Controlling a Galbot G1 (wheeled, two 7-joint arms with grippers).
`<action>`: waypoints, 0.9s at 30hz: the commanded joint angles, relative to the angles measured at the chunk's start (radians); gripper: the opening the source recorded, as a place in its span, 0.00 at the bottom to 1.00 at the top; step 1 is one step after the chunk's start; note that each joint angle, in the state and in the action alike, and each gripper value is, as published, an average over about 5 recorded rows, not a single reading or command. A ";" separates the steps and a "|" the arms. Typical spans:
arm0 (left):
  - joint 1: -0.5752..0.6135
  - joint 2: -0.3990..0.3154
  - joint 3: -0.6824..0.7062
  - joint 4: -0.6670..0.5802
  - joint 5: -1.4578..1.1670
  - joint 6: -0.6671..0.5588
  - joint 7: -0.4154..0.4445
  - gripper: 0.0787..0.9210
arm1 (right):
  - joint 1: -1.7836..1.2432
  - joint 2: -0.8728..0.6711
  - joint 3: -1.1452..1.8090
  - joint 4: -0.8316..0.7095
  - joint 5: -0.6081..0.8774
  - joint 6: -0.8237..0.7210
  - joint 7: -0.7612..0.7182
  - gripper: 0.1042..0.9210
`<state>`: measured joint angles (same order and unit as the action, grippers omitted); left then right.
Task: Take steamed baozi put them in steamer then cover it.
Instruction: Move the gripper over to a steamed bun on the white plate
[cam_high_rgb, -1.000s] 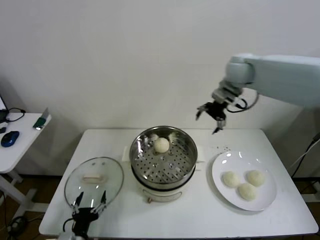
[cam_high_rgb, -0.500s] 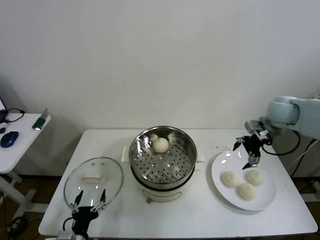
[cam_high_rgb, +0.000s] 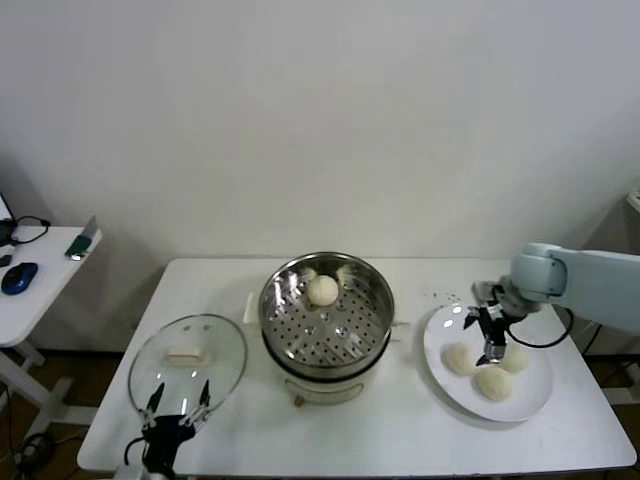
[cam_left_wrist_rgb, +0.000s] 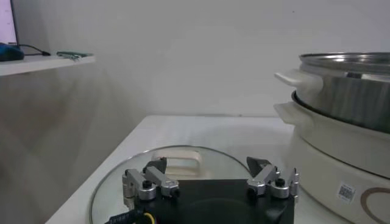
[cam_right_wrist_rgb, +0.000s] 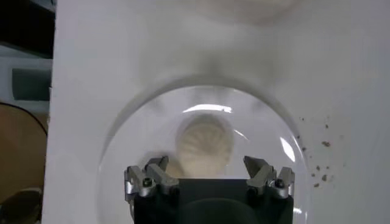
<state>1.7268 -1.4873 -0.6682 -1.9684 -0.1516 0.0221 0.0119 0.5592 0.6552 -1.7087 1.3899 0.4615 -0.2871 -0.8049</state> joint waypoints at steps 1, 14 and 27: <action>0.001 -0.001 0.001 0.001 0.001 -0.001 0.000 0.88 | -0.161 -0.003 0.128 -0.035 -0.056 -0.036 0.029 0.88; -0.003 -0.001 0.002 0.007 0.000 -0.004 0.000 0.88 | -0.185 0.007 0.151 -0.045 -0.085 -0.056 0.046 0.88; -0.007 -0.003 0.003 0.009 0.000 -0.004 -0.002 0.88 | -0.190 0.007 0.164 -0.046 -0.111 -0.057 0.035 0.75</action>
<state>1.7203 -1.4892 -0.6650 -1.9592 -0.1518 0.0178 0.0102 0.3853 0.6629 -1.5596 1.3495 0.3655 -0.3397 -0.7703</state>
